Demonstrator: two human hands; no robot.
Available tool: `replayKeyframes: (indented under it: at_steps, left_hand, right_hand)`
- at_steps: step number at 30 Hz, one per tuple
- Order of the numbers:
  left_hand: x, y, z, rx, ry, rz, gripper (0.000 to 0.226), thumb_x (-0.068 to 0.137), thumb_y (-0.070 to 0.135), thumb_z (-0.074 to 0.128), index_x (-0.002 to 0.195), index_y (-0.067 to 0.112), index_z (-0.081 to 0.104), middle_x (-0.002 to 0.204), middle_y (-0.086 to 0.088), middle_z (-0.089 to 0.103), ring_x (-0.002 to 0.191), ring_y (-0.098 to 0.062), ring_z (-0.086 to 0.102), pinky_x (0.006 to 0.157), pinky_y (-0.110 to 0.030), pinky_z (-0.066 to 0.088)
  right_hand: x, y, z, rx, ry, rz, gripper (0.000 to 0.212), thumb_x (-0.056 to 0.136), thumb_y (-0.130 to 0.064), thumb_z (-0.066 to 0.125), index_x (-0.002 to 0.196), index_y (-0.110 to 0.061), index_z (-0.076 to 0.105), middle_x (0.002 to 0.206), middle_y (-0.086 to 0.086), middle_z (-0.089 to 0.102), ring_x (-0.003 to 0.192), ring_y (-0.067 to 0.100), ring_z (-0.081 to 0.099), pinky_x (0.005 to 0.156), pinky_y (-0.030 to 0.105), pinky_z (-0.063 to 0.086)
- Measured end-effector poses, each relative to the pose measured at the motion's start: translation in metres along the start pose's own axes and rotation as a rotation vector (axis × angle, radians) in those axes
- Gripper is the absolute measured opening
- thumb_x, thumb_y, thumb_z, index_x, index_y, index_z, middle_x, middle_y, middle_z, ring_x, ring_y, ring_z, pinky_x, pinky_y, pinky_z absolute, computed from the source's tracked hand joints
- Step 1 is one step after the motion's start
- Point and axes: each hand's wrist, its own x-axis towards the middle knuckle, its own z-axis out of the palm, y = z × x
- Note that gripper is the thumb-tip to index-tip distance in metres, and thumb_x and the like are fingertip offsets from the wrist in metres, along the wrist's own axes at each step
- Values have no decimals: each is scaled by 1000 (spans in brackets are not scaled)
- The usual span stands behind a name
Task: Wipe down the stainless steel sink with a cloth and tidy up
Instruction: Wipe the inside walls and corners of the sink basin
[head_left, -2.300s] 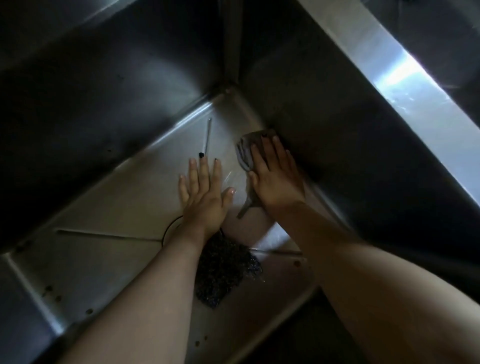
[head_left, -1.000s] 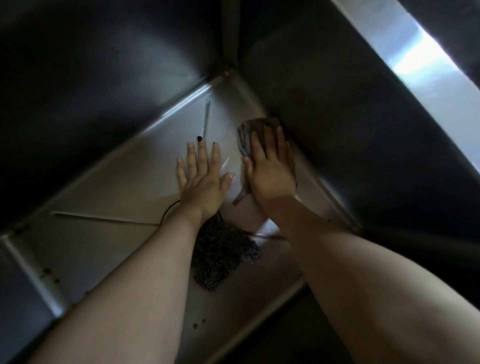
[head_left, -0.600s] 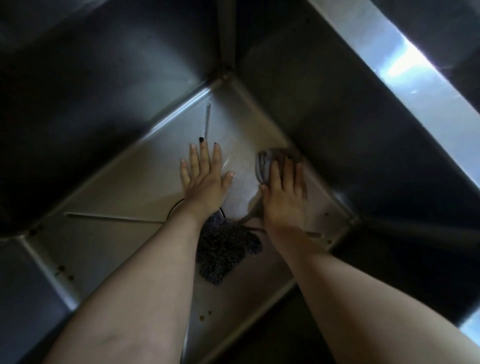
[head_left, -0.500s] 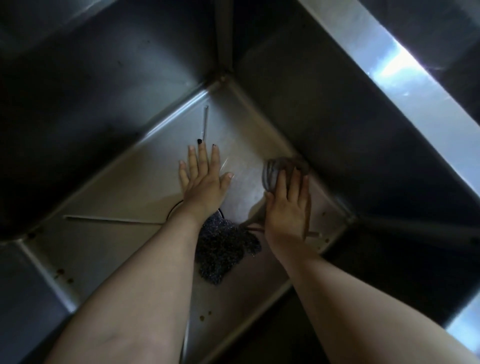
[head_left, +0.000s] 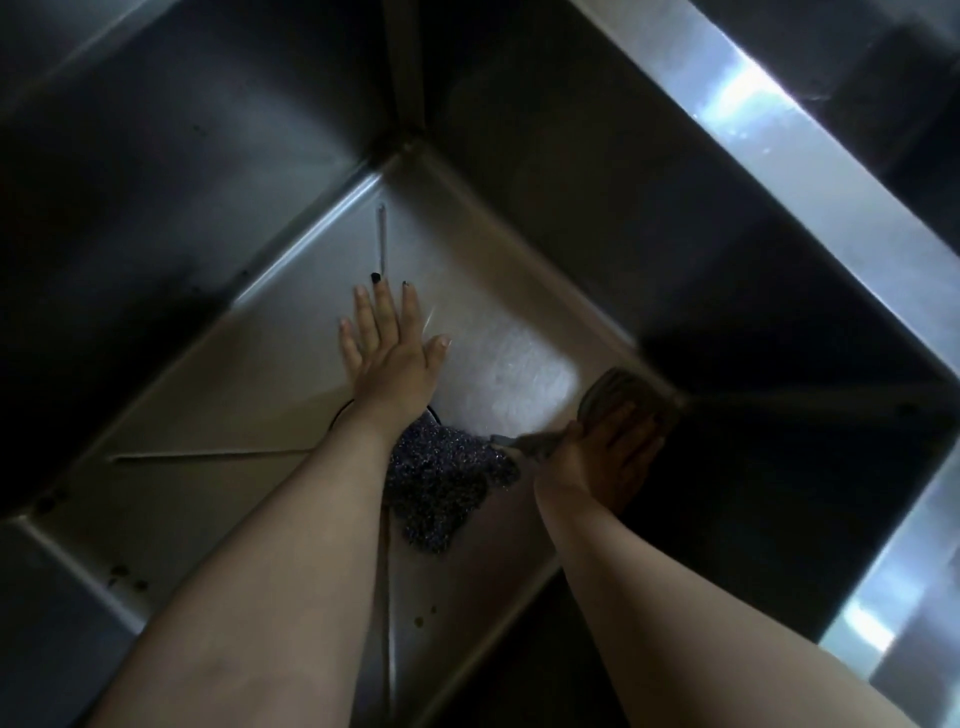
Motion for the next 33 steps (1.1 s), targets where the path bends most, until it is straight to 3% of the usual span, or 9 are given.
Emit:
replayKeyframes:
  at_steps: [3,9,17,33]
  left_hand:
    - [0,0,0,-11,-5,4,69,93,52,20,143,26,-19,149,-4,-31,125,-12,-42,98,-36,-30]
    - [0,-1,0,-22,6,19,69,93,52,20,142,26,-20,149,-4,-31,122,-10,-45,98,-36,-31]
    - [1,-1,1,2,10,11,69,93,51,21,143,24,-18,150,-6,-29,132,-19,-36,99,-37,-30]
    - [-1,0,-1,-3,27,18,70,94,50,25,144,24,-16,150,-6,-28,134,-21,-33,101,-39,-27]
  right_hand:
    - [-8,4,7,-33,-12,32,61,101,-33,26,148,-14,-8,157,13,-11,143,31,-12,113,35,-1]
    - [-10,6,22,69,93,40,55,101,-31,28,149,-13,6,157,15,-1,144,31,-5,109,31,-7]
    - [-2,-2,42,167,258,78,52,100,-28,36,147,-11,22,155,17,13,143,36,6,113,47,10]
    - [24,-1,17,114,216,-10,55,100,-29,32,149,-13,12,157,14,3,144,30,-1,113,37,3]
